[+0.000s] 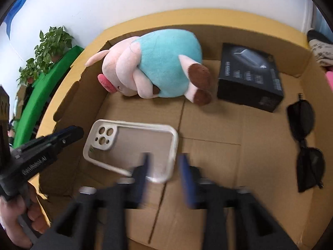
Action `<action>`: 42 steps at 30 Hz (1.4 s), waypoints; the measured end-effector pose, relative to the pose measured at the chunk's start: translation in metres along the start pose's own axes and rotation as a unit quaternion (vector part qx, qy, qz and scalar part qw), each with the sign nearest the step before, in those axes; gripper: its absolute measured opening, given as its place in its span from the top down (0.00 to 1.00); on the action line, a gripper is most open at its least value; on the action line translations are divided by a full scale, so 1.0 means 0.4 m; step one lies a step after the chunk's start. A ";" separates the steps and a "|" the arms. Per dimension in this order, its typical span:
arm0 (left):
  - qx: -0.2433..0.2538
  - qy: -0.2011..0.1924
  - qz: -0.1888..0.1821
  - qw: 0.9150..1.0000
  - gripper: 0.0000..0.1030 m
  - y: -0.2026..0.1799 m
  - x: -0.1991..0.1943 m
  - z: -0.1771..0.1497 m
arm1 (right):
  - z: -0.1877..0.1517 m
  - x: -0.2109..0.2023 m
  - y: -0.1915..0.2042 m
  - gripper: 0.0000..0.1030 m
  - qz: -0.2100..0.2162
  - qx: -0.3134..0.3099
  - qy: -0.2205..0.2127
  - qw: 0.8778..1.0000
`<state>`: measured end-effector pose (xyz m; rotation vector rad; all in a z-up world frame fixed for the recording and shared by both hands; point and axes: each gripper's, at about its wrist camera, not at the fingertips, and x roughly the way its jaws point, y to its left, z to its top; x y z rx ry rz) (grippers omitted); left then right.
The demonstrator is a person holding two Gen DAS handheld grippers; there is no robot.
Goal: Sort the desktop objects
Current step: 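Open the right tool to drop the phone case into the box, then move the right tool back toward the white phone stand on the table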
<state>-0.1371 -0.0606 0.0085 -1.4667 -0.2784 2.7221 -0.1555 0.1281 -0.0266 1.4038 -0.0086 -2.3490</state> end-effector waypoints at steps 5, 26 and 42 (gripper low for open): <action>0.019 -0.031 -0.027 0.999 0.54 -0.015 -0.083 -0.078 | -0.123 -0.186 -0.001 0.08 0.008 -0.028 -0.100 0.995; 0.025 -0.024 0.017 0.999 0.54 -0.087 -0.122 -0.275 | -0.348 -0.280 -0.133 0.07 -0.050 -0.016 -0.150 0.987; 0.131 -0.228 -0.013 0.965 0.21 -0.323 -0.378 -0.374 | -0.432 -0.454 -0.112 0.00 -0.049 -0.041 -0.224 0.973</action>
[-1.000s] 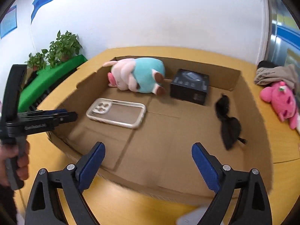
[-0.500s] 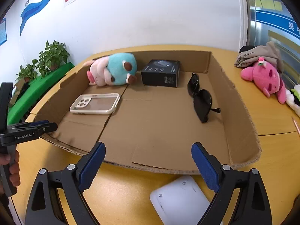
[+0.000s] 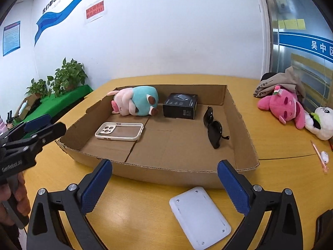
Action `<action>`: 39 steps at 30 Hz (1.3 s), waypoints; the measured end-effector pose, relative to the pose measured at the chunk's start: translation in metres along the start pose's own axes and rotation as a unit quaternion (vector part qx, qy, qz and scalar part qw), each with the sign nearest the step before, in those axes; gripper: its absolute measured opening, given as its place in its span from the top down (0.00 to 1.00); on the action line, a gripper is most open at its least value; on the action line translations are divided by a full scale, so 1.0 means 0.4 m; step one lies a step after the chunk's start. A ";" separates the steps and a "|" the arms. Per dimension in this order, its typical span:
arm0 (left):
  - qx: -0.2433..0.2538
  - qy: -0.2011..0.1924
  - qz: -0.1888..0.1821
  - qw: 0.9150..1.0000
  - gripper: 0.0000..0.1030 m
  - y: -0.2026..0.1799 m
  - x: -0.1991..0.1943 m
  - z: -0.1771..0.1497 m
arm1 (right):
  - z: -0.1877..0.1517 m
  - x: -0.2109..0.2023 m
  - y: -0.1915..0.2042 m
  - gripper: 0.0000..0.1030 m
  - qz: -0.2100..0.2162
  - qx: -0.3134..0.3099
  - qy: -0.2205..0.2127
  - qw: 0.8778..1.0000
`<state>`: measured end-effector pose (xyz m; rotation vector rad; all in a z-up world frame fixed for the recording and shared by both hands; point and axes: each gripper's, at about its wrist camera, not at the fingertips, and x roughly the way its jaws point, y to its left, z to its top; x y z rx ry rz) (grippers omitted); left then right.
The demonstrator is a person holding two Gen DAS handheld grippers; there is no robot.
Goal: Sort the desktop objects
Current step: 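Move the right tool back toward the white phone stand on the table, then close the right tool on the white phone stand's edge and lift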
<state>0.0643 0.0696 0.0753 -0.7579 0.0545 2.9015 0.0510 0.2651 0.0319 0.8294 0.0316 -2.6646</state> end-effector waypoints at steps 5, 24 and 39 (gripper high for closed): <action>-0.026 0.021 -0.034 0.999 0.21 -0.005 0.011 -0.026 | -0.034 0.006 -0.057 0.00 0.006 0.019 0.025 0.999; -0.104 0.210 -0.238 0.943 0.23 -0.163 0.278 -0.191 | -0.229 0.141 -0.127 0.21 -0.007 -0.051 0.161 0.986; -0.166 0.225 -0.288 0.916 0.65 -0.197 0.307 -0.222 | -0.245 0.077 -0.087 0.32 0.027 0.032 0.160 0.986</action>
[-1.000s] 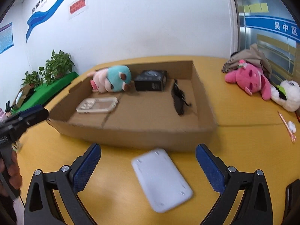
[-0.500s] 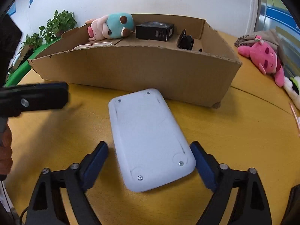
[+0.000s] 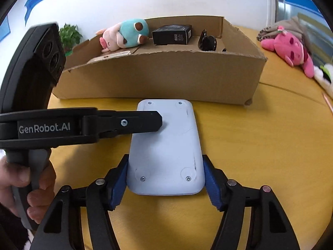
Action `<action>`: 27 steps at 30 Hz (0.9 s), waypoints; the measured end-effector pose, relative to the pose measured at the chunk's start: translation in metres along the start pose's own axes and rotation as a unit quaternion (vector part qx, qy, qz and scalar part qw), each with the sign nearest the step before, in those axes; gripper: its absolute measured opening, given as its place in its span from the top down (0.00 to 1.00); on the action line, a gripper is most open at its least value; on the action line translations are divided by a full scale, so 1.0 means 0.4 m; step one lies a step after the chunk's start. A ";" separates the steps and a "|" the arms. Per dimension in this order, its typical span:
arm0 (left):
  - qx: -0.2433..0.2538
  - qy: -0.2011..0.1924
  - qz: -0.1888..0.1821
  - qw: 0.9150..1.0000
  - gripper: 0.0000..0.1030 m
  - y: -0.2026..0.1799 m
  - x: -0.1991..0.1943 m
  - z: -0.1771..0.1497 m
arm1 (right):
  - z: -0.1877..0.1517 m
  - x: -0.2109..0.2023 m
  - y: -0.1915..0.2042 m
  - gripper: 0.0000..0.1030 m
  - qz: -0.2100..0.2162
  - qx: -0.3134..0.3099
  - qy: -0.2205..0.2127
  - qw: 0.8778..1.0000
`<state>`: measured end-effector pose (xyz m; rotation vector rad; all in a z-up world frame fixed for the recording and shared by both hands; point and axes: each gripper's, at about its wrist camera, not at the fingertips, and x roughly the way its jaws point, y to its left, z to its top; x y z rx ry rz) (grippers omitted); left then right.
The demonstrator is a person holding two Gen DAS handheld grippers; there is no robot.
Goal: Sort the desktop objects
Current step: 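Close the right tool on the white phone stand's edge and lift, then carry the phone stand in the right tool over the cardboard box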
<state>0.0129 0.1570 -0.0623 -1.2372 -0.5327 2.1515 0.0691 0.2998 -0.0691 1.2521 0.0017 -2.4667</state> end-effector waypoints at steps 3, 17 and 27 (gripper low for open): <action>0.003 -0.004 0.010 1.000 0.66 -0.006 -0.017 -0.005 | -0.008 -0.006 0.011 0.32 0.012 0.011 0.001 1.000; 0.015 -0.066 0.000 0.998 0.69 -0.058 -0.168 0.010 | 0.006 -0.112 0.092 0.32 0.032 -0.019 -0.048 0.998; 0.052 -0.109 -0.008 0.993 0.70 -0.096 -0.268 0.142 | 0.144 -0.171 0.135 0.32 0.032 -0.056 -0.105 0.992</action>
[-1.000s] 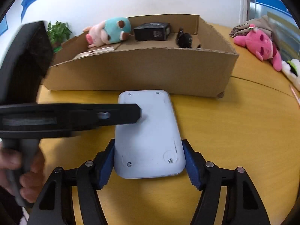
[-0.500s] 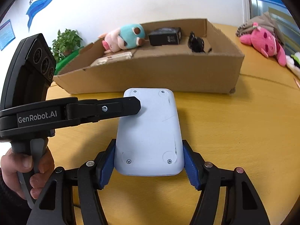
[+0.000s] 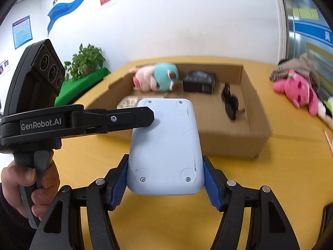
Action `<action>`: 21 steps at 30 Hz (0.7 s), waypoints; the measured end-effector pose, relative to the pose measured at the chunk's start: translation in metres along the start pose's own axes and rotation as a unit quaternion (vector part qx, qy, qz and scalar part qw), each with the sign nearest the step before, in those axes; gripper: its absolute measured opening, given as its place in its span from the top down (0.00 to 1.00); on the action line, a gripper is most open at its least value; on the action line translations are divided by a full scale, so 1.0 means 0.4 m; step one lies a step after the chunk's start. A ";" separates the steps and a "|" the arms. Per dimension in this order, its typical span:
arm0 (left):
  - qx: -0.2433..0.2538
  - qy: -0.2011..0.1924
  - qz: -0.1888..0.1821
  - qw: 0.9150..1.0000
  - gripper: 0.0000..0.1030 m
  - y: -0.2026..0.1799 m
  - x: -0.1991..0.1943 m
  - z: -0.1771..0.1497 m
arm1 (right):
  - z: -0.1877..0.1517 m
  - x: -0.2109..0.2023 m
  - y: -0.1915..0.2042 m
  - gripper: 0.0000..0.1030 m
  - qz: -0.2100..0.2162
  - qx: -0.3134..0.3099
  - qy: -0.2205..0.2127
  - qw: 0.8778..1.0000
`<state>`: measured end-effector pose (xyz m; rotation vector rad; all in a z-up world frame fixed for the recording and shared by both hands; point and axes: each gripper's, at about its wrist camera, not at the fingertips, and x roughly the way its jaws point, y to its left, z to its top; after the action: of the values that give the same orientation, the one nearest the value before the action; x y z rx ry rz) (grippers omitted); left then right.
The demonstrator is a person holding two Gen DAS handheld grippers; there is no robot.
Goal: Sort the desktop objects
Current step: 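Carry the phone stand in the right tool over the cardboard box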
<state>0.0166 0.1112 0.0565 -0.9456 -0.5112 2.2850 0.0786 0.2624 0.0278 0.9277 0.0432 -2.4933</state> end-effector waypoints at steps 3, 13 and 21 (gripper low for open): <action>0.014 -0.012 0.004 1.000 0.70 -0.003 -0.006 0.063 | 0.059 0.009 0.001 0.32 0.000 -0.011 -0.015 1.000; -0.003 -0.005 0.021 1.000 0.70 0.123 0.083 0.272 | 0.263 0.172 -0.051 0.32 0.020 -0.016 -0.011 1.000; -0.078 0.050 0.026 0.995 0.71 0.303 0.272 0.331 | 0.326 0.402 -0.143 0.32 0.017 0.017 0.072 0.997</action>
<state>-0.1881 0.0780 0.0247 -1.1543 -0.6363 2.2553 -0.1318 0.2203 0.0202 1.1112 0.0312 -2.3996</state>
